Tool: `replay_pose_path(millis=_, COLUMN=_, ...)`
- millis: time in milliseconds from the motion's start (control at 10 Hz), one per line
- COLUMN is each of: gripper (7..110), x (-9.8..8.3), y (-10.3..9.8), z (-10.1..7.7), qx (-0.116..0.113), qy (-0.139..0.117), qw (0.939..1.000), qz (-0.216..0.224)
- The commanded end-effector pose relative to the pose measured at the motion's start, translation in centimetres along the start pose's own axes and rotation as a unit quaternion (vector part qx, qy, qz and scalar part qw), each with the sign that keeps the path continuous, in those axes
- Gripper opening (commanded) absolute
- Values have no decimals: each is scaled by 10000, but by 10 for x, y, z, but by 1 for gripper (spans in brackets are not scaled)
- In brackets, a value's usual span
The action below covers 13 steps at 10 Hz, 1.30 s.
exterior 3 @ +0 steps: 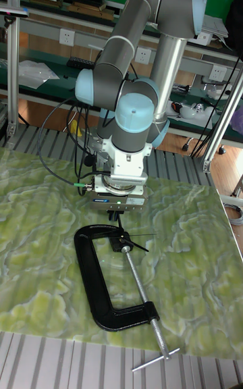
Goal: Turn the hands of a clock
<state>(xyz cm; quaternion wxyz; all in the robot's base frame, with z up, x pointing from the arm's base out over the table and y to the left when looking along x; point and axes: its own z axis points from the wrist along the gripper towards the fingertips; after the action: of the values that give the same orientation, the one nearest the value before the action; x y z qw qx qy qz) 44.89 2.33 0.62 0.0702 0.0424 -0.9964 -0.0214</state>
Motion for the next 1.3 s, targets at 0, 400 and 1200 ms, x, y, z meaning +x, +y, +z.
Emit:
replay_pose_path(millis=0, gripper=7, x=-1, y=3, z=-2, qx=-49, qy=-11, qw=10000, qz=39)
replay_pose_path(millis=400, gripper=7, x=-1, y=0, z=-2, qx=4, qy=-7, qw=10000, qz=39)
replay_pose_path(millis=1200, gripper=7, x=0, y=8, z=-3, qx=-158, qy=26, qw=9999, qz=54)
